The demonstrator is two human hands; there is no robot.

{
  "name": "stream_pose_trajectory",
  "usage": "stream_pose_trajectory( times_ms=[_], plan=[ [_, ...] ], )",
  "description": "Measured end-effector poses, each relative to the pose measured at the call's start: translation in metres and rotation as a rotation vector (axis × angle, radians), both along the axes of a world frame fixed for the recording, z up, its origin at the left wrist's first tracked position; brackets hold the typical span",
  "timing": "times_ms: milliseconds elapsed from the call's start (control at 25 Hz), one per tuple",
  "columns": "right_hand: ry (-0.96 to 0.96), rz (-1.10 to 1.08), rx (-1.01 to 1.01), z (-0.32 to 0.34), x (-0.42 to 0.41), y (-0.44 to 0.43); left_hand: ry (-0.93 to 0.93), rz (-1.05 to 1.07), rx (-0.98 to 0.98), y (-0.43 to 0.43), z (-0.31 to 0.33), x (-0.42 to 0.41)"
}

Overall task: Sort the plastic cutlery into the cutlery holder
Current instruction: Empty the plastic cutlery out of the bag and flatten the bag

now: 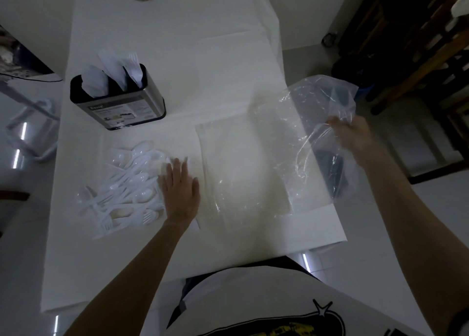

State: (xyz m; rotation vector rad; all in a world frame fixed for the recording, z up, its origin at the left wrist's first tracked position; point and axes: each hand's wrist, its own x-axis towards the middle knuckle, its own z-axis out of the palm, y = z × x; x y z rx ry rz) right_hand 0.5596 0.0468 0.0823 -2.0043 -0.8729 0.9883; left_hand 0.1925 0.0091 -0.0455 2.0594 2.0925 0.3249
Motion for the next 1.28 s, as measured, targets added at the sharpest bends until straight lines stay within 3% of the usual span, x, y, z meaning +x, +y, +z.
stream_pose_trajectory(
  times_ms=[80,120,240,320,400,440,520,600,720,800,1000,1200,1280],
  plan=[
    [0.0,-0.011,0.0,0.001,-0.002,0.001,-0.239,-0.106,0.133,-0.014,0.021,0.026],
    [0.004,-0.028,0.006,0.001,-0.003,0.003,-0.376,-0.169,0.086,-0.024,0.03,0.043],
    [0.062,-0.091,0.048,0.004,-0.007,0.007,-0.756,-0.164,-0.433,-0.053,0.058,0.099],
    [0.092,-0.143,0.059,0.008,-0.009,0.008,-0.885,-0.105,-0.893,-0.06,0.062,0.127],
    [0.137,-0.228,0.075,0.011,-0.008,0.006,-1.091,0.051,-1.278,-0.059,0.064,0.148],
    [0.165,-0.275,0.079,0.012,-0.007,0.003,-1.288,0.193,-1.351,-0.056,0.065,0.156],
    [0.226,-0.344,0.084,0.011,-0.007,-0.007,-1.67,0.47,-1.261,-0.048,0.061,0.168],
    [0.256,-0.407,0.089,0.002,-0.011,-0.021,-1.825,0.58,-1.02,-0.035,0.058,0.173],
    [0.281,-0.441,0.062,-0.021,-0.025,-0.046,-1.741,0.656,-0.689,-0.011,0.055,0.163],
    [0.402,-0.425,0.045,-0.037,-0.033,-0.063,-1.641,0.629,-0.53,0.008,0.052,0.147],
    [0.691,-0.535,-0.011,-0.059,-0.043,-0.1,-1.183,0.535,-0.352,0.062,0.039,0.105],
    [0.647,-0.407,-0.212,-0.069,-0.072,-0.123,-0.967,0.566,-0.186,0.09,0.023,0.085],
    [0.568,-0.313,-0.279,-0.07,-0.078,-0.128,-0.656,0.403,-0.07,0.079,0.018,0.086]
  ],
)
